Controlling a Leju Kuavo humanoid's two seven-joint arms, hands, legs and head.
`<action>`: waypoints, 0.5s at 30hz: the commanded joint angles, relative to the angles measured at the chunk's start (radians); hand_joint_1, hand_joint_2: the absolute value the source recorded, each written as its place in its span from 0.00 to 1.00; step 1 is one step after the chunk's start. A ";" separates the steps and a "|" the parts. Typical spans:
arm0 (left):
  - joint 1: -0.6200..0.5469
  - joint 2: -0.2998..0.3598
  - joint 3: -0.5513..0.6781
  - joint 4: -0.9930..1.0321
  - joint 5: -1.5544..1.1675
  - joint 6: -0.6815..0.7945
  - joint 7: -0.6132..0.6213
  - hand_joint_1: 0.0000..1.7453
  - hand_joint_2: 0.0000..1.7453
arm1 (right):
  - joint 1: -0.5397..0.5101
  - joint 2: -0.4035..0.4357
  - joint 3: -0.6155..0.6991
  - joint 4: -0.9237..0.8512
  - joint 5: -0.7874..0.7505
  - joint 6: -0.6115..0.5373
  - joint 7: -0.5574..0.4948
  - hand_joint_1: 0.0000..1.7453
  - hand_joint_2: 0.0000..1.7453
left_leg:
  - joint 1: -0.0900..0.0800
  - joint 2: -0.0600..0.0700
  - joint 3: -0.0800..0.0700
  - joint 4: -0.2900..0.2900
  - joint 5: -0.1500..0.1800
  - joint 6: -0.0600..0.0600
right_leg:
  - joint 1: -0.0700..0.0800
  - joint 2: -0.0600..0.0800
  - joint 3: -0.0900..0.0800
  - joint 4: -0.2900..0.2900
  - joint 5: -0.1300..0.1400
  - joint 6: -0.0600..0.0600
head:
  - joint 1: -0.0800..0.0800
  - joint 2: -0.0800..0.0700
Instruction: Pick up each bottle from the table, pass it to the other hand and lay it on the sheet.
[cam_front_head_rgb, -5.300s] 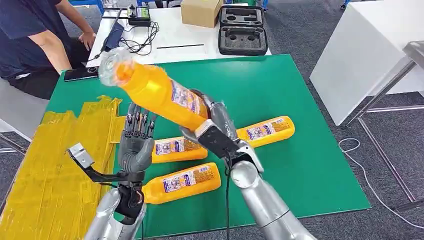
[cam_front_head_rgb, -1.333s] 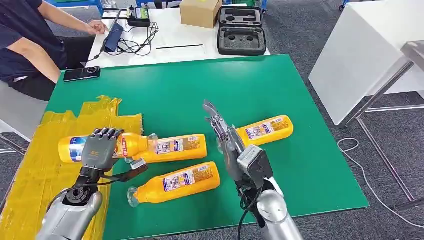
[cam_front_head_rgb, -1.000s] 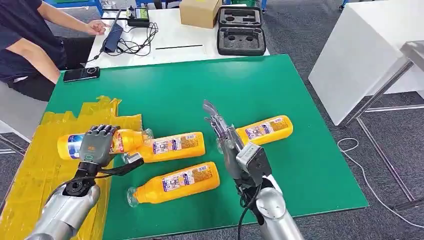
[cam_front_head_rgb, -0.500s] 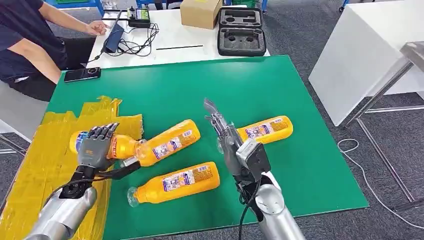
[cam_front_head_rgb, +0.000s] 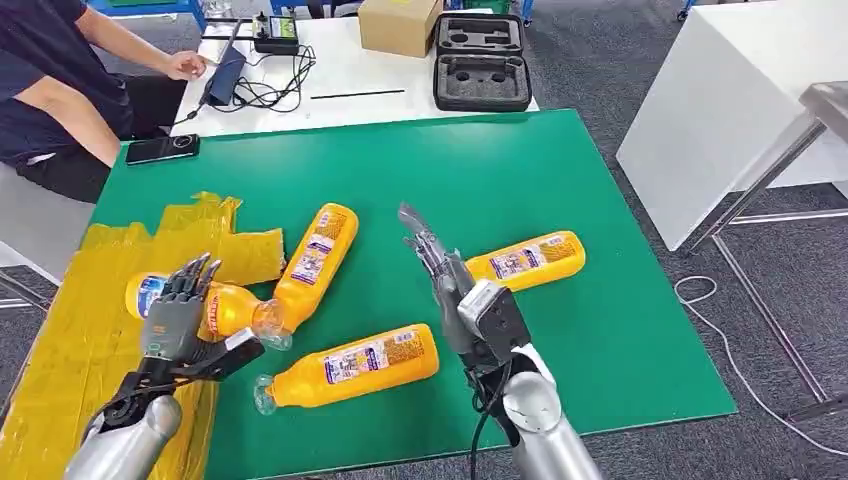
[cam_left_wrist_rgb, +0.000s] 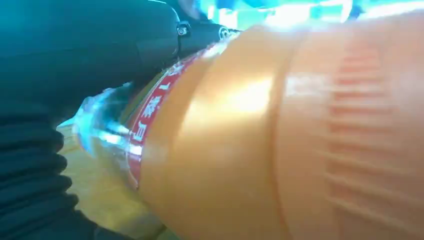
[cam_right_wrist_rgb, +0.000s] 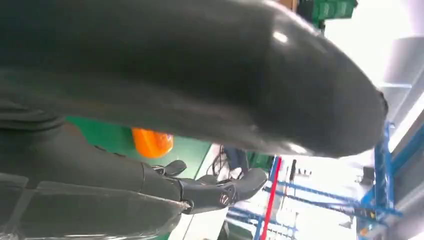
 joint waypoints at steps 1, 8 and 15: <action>0.098 -0.078 0.143 -0.158 0.120 -0.030 -0.040 0.00 0.00 | -0.017 -0.007 0.026 0.047 0.046 0.003 0.024 0.00 0.00 | 0.001 -0.001 0.003 0.000 -0.001 -0.001 | 0.001 -0.001 0.003 -0.001 -0.001 -0.001 | 0.000 0.000; 0.230 -0.271 0.302 -0.656 0.676 -0.144 -0.179 0.00 0.00 | 0.003 -0.022 0.070 0.112 0.187 -0.016 0.045 0.00 0.00 | 0.002 -0.001 0.001 0.001 -0.003 -0.001 | 0.001 0.000 0.003 -0.001 -0.002 -0.001 | 0.000 0.000; 0.269 -0.287 0.265 -0.714 0.878 -0.174 -0.226 0.00 0.00 | 0.015 -0.059 0.121 0.120 0.239 -0.036 0.058 0.00 0.00 | 0.002 -0.002 0.000 0.000 -0.002 -0.001 | 0.001 -0.001 0.001 -0.002 -0.002 -0.001 | 0.000 0.000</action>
